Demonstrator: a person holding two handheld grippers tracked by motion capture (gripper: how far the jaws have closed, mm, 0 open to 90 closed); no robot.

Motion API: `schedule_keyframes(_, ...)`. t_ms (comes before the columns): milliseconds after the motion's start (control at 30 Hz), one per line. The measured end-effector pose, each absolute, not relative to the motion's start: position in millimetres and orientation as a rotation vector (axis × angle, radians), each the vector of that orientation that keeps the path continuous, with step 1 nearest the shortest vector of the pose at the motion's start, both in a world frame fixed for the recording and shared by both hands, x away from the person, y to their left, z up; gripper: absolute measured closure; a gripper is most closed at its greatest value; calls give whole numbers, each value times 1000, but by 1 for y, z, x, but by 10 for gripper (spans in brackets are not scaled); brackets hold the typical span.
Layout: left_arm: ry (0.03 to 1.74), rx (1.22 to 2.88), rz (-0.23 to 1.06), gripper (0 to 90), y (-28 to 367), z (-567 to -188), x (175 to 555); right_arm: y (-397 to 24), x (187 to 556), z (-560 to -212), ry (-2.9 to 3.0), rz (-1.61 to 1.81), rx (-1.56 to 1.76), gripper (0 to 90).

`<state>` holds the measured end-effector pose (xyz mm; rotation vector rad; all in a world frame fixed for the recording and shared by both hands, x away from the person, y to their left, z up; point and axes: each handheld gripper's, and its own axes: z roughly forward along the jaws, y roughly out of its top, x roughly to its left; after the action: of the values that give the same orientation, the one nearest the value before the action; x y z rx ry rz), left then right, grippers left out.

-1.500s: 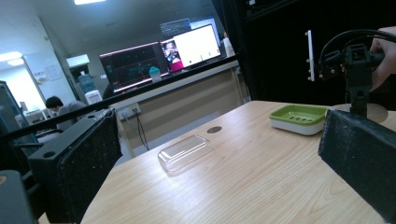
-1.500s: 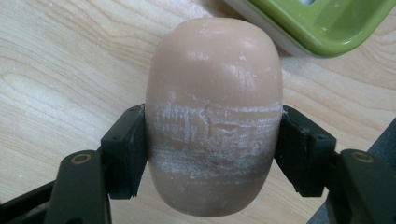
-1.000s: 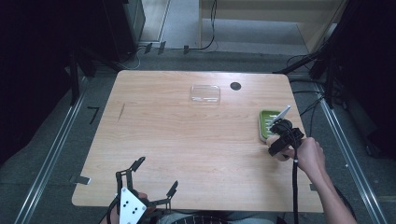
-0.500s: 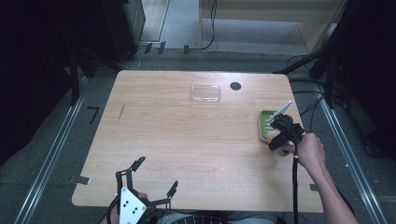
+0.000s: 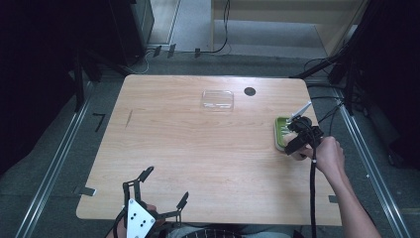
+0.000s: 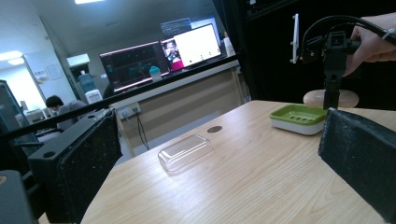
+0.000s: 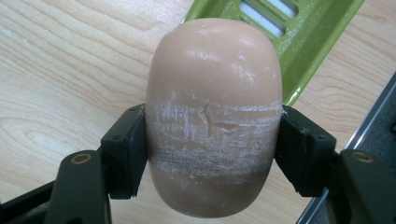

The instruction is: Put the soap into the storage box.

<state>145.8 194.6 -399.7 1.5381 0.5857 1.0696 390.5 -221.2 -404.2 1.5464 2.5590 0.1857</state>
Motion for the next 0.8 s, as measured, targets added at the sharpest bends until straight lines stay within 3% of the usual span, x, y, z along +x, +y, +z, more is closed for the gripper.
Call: schedule_keyframes(800, 590, 1534, 1069, 0, 195, -400, 146, -226, 414, -405, 2481, 293, 1625, 334)
